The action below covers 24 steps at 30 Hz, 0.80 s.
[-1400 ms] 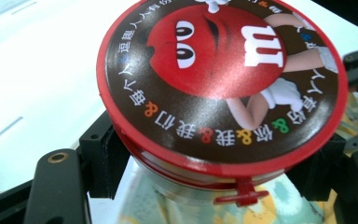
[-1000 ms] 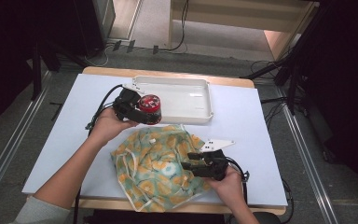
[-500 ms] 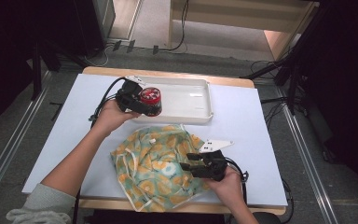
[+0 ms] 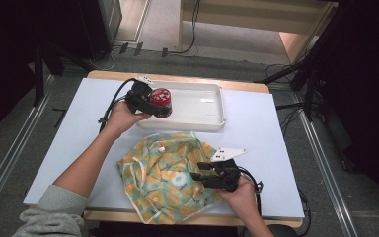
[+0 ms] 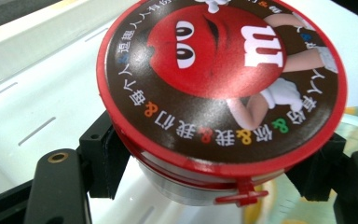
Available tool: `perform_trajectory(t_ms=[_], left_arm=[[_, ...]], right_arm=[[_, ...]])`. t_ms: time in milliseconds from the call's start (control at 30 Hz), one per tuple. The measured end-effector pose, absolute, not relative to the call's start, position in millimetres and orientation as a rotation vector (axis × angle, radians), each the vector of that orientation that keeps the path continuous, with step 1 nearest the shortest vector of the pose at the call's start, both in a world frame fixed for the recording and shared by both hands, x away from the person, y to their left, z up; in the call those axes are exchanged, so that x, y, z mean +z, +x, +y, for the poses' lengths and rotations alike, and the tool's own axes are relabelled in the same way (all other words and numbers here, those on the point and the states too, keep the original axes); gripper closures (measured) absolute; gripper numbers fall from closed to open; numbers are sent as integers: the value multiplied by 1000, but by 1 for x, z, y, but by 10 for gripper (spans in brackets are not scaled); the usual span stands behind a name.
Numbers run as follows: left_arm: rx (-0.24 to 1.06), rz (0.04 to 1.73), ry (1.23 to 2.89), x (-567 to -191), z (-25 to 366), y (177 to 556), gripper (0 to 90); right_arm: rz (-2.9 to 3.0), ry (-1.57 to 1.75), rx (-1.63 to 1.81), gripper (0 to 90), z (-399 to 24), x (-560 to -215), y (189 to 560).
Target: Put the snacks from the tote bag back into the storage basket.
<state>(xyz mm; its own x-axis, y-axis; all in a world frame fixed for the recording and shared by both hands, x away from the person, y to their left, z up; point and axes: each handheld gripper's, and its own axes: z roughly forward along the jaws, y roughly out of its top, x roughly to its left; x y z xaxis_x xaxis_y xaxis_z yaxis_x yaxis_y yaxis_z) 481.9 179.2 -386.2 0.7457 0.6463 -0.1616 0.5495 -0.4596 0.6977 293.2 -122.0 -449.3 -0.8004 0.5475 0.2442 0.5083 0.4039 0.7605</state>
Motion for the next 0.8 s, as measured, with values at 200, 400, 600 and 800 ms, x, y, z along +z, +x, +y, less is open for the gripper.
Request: perform_trajectory(t_ms=[200,400,600,800], left_arm=[[169,922,2174,-398,181,491,260],[172,937,2210,-405,182,501,260],[178,932,2212,-409,179,507,260],[200,939,2213,-414,179,511,259]], right_arm=[[2595,971,1381,521,-122,-450,294],[2598,979,1380,516,-122,-450,294],[2609,972,1376,516,-121,-451,294],[2606,973,1376,516,-121,-451,293]])
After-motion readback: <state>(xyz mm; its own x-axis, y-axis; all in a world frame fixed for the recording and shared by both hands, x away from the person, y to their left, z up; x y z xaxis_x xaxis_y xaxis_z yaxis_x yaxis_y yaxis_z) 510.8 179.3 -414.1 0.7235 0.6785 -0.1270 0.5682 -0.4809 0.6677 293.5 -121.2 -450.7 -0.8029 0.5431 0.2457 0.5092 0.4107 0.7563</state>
